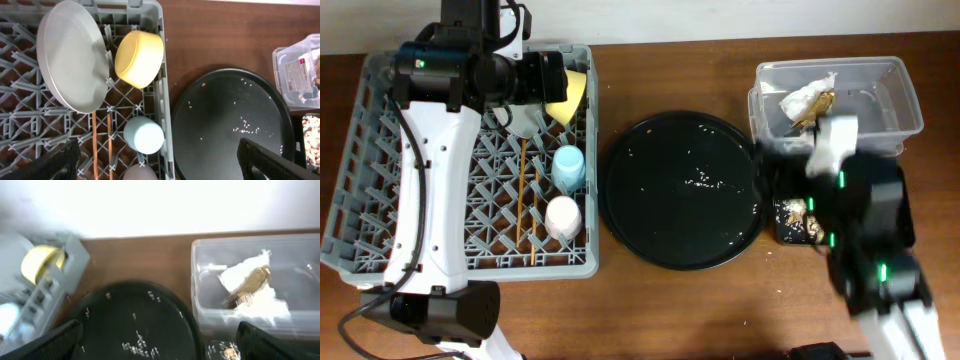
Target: Sort waste into correct bins and load items into the dishwasher rack
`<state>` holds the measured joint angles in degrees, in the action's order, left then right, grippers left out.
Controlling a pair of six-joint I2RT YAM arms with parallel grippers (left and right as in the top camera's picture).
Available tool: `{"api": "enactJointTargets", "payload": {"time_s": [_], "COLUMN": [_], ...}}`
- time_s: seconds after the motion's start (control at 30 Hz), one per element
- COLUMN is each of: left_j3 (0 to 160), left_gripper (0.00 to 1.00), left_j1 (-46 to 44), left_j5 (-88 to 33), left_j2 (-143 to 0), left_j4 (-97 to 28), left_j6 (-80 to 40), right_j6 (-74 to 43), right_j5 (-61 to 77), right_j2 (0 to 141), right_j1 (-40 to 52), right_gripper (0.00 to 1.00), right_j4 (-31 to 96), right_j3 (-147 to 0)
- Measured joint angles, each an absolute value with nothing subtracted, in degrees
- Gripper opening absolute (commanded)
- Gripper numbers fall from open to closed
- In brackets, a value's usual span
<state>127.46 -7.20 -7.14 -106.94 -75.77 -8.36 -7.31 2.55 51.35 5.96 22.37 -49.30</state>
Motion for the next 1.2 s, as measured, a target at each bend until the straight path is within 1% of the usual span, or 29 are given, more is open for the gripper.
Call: {"api": "enactJointTargets", "payload": {"time_s": [0.1,0.17,0.2,0.3,0.4,0.43,0.53,1.0,1.13,1.2], "left_j3": [127.46,127.46,127.46,127.46,127.46,127.46,127.46,127.46,127.46,127.46], "left_gripper": [0.99,0.99,0.99,0.99,0.99,0.99,0.99,0.99,0.99,0.99], "left_j1": [-7.2,-7.2,-7.2,-7.2,-7.2,-7.2,-7.2,-7.2,-7.2,-7.2], "left_j5": [-7.14,-7.14,-7.11,-7.11,-7.11,-7.14,-7.11,-7.11,-6.37,-4.43], "left_j2": [-106.96,-106.96,-106.98,-107.0,-107.0,-107.0,-107.0,-107.0,-107.0,-106.94], "left_j4": [-75.92,-75.77,-75.61,-75.75,-75.79,-75.81,-75.77,-75.85,-78.54,-82.17], "left_j6": [-8.36,-8.36,-8.36,-8.36,-8.36,-8.36,-8.36,-8.36,-8.36,-8.36], "right_j6": [-6.5,-5.98,-6.0,-5.98,-5.96,-6.0,-6.04,-6.07,-6.07,-6.07], "right_j5": [1.69,1.19,1.06,0.84,0.84,0.91,0.91,0.89,0.89,0.89], "right_j2": [34.98,21.45,18.76,10.46,4.82,3.66,0.73,0.73,0.73,0.73], "right_j1": [5.96,5.96,5.96,5.96,5.96,5.96,5.96,5.96,5.96,5.96], "right_gripper": [0.99,0.99,0.98,0.99,0.98,0.99,0.98,0.98,0.98,0.98], "right_j4": [17.43,9.67,9.37,2.81,-0.47,-0.56,4.38,4.43,4.4,4.45], "right_j3": [-33.98,-21.96,-19.51,-9.69,-2.7,-1.76,-0.82,-0.8,-0.8,-0.8]}}
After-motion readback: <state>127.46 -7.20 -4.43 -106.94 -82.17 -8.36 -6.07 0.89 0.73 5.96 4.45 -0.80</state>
